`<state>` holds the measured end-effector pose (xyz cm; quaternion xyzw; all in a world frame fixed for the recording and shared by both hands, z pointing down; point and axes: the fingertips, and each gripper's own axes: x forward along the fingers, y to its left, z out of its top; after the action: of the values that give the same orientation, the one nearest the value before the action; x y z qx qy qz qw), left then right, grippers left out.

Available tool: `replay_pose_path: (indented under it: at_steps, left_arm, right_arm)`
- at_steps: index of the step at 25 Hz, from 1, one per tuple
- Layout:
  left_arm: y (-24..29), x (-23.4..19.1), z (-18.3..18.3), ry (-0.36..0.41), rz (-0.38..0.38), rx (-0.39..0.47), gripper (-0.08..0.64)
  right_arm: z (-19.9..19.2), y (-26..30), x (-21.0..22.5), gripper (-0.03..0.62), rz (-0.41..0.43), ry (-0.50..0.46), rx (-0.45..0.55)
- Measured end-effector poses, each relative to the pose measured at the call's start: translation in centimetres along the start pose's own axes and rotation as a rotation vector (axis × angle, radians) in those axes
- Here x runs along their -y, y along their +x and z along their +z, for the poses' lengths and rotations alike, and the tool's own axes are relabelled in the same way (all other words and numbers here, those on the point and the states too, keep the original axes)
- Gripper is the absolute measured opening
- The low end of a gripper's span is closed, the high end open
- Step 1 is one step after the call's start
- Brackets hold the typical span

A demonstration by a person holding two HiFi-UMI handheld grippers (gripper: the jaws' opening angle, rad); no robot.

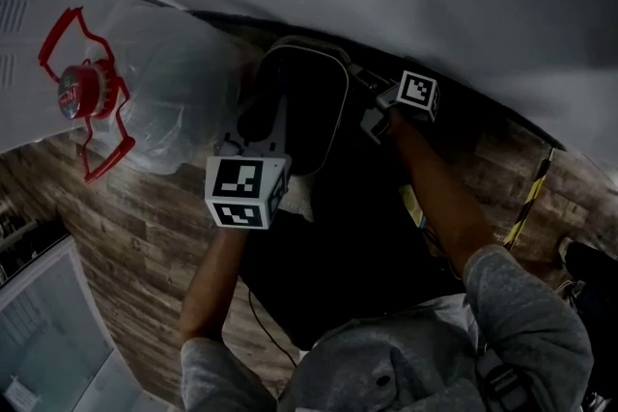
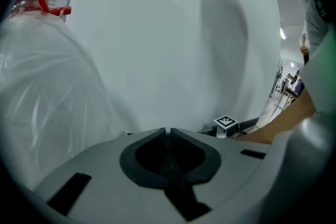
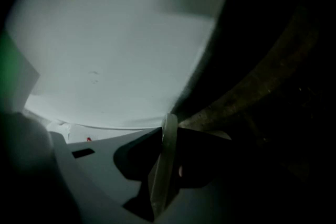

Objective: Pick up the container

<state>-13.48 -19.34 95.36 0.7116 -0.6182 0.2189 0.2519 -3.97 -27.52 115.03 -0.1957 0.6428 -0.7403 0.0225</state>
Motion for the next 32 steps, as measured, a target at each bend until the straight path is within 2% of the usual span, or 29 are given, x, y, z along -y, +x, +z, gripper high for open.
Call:
replay_pose_path:
  at_steps: [3,5,7,10,14,16,18,20,22,25,29,32]
  left_arm:
    - [-0.3,0.6,0.4,-0.009,-0.016,0.010,0.028]
    - [-0.9,1.2,0.7,-0.012,-0.027,0.014,0.028]
    - [-1.7,1.6,0.9,-0.030,-0.037,0.008,0.028]
    - [-3.5,2.4,0.7,-0.099,-0.060,-0.024,0.028]
    - [-6.4,2.8,0.3,-0.205,-0.057,-0.088,0.028]
    - [-8.0,2.7,0.1,-0.245,-0.050,-0.118,0.028]
    - [-9.5,2.5,0.1,-0.278,-0.039,-0.137,0.028]
    - [-11.0,1.9,0.1,-0.309,-0.017,-0.147,0.028]
    - [-12.6,1.4,0.2,-0.342,0.003,-0.151,0.028]
    - [-15.1,0.6,0.7,-0.379,0.027,-0.144,0.028]
    - [-18.6,0.2,0.9,-0.407,0.046,-0.154,0.028]
    - [-21.5,-0.2,1.1,-0.417,0.055,-0.169,0.028]
  right_arm:
    - [0.2,-0.8,-6.7,0.087,0.108,-0.182,-0.012]
    - [-0.9,-1.7,-9.9,0.089,0.112,-0.345,-0.075]
    - [-2.7,-2.7,-12.1,0.094,0.078,-0.526,-0.181]
    - [-6.6,-4.0,-14.7,0.109,0.011,-0.820,-0.394]
    - [-11.0,-4.7,-15.5,0.115,-0.166,-1.222,-0.669]
    - [-12.6,-4.2,-16.3,0.115,-0.224,-1.389,-0.720]
    - [-13.5,-2.9,-17.7,0.115,-0.274,-1.488,-0.705]
    - [-15.3,-0.9,-18.2,0.112,-0.295,-1.572,-0.761]
    - [-17.8,0.5,-17.3,0.086,-0.301,-1.606,-0.899]
    - [-19.6,1.0,-15.2,0.028,-0.364,-1.557,-1.079]
    - [-21.5,-1.2,-15.3,0.025,-0.373,-1.325,-1.218]
    - [-22.7,-2.8,-15.9,0.023,-0.401,-1.174,-1.245]
